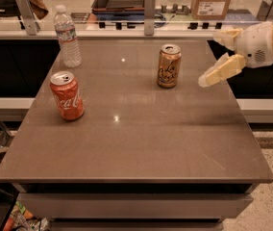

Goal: Knock orange can over

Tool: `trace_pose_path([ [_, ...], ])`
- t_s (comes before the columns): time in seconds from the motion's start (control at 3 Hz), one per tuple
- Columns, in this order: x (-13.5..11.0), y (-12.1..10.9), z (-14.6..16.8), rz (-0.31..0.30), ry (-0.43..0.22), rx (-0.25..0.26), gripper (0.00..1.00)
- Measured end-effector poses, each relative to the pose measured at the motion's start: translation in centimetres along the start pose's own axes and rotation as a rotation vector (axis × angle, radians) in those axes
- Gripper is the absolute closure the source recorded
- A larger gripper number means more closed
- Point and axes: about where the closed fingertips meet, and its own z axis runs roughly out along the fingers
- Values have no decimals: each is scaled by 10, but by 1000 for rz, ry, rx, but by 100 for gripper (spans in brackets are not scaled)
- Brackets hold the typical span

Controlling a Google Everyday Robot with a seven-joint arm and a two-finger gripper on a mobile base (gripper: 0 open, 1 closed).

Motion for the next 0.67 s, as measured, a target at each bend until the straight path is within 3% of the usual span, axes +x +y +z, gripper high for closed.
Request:
trace_pose_path([
  [0.67,-1,-3,49,49,-181,-4,0],
])
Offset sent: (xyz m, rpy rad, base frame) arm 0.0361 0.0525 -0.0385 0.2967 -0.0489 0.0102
